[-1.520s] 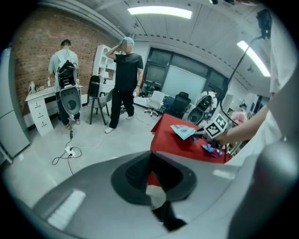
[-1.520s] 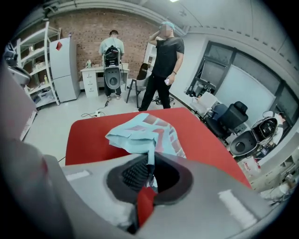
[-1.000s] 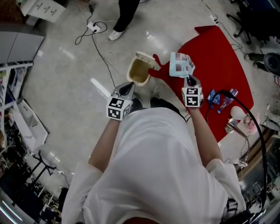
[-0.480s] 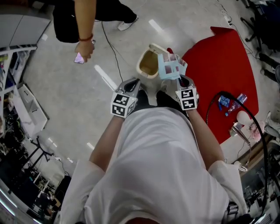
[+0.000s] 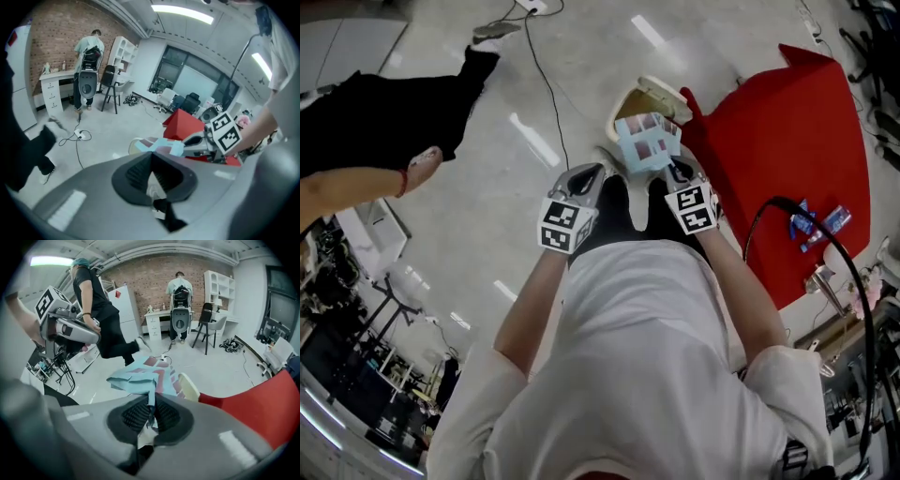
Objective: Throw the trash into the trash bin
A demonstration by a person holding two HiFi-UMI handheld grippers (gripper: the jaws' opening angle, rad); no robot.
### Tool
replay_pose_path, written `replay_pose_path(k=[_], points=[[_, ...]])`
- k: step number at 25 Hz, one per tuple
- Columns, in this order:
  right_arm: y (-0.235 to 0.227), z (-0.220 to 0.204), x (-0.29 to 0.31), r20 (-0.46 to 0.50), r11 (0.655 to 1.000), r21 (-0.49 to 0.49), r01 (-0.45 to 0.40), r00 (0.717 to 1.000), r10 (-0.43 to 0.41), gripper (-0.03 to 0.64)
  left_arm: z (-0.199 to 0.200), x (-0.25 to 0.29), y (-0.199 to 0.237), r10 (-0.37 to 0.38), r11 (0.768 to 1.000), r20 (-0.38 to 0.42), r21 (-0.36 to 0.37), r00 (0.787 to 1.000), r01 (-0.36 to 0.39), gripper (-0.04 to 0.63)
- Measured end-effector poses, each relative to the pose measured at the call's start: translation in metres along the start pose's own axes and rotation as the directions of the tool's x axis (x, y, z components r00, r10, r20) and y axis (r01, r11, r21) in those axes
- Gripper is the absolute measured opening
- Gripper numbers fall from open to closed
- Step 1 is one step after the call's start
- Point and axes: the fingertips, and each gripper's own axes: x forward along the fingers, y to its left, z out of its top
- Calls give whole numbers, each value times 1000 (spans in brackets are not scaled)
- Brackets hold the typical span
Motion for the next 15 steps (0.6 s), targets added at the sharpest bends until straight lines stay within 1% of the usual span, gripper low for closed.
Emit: replay_pose_path(k=[4,7,9,12,15], points=[[-5,-26,23,-28,999,39,-26,999,27,3,-15,18,-2,0,1000,-27,22,1000,1,5],[-4,-47,49,-40,995,95,-32,999,36,3,-32,27,2,-9,999,-49,49,999,11,5],[-3,-58,74,-57,990,135,-36,997,44,3,-43,34,13,-12,997,-57,71,998,16,5],[-3,-62,121,-86,983,181,-38,995,54,3,-50,47,46,-17,995,-68,92,998,23,5],[-5,-66,156,-98,967,247,-55,992,82,3,-56,65,64,-22,996,-76,83,997,29,5]])
